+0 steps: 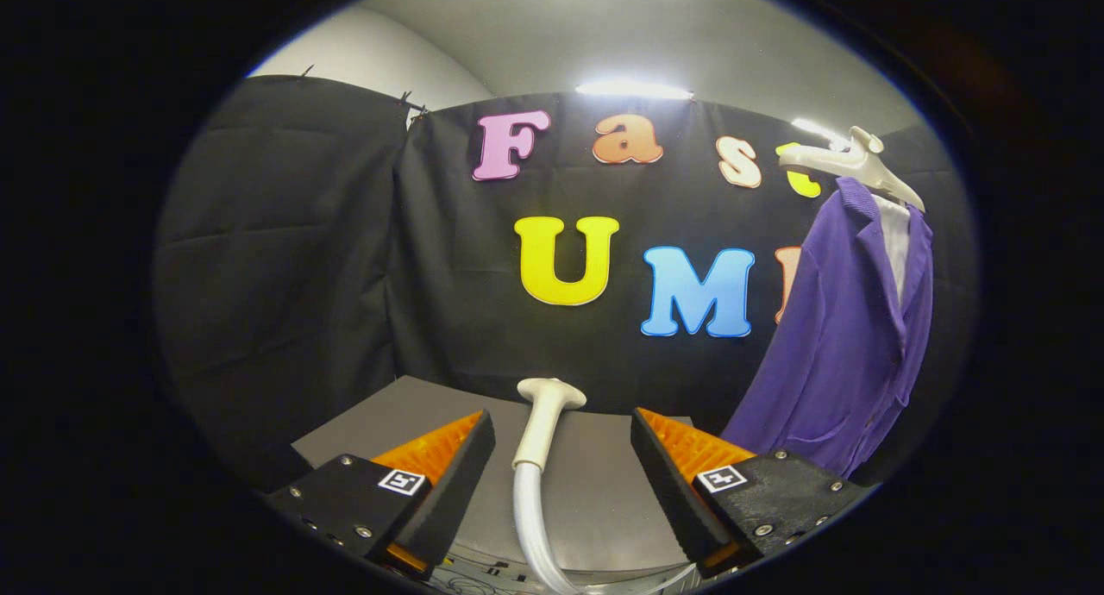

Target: Iron the clothes twice with a garment steamer, once on the left side and once on the right side.

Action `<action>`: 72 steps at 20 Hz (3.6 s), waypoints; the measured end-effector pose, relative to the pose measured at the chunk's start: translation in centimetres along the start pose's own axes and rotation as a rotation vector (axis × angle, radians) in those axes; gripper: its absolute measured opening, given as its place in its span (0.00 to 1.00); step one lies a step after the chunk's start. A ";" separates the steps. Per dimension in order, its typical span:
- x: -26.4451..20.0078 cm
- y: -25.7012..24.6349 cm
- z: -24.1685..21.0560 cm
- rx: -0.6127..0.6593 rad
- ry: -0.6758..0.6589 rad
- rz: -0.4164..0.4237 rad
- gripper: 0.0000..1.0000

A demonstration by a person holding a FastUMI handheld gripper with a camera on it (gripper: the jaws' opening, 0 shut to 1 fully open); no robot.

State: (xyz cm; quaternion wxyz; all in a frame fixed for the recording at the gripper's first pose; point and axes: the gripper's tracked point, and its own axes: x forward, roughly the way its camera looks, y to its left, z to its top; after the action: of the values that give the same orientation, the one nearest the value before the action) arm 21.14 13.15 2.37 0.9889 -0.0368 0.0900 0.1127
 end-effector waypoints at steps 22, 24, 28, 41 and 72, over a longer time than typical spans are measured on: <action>17.5 2.1 -9.8 0.234 0.712 -0.147 0.87; 18.2 2.8 -10.5 0.255 0.725 -0.120 0.75; 18.9 2.6 -11.5 0.237 0.748 -0.131 0.64; 18.1 2.2 -12.5 0.177 0.691 -0.193 0.36; -12.7 -2.2 -14.6 -0.127 0.146 -0.120 0.35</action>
State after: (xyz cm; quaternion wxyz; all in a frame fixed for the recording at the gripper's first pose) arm 6.98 6.90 -9.45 0.9803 -0.1128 0.1523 0.0556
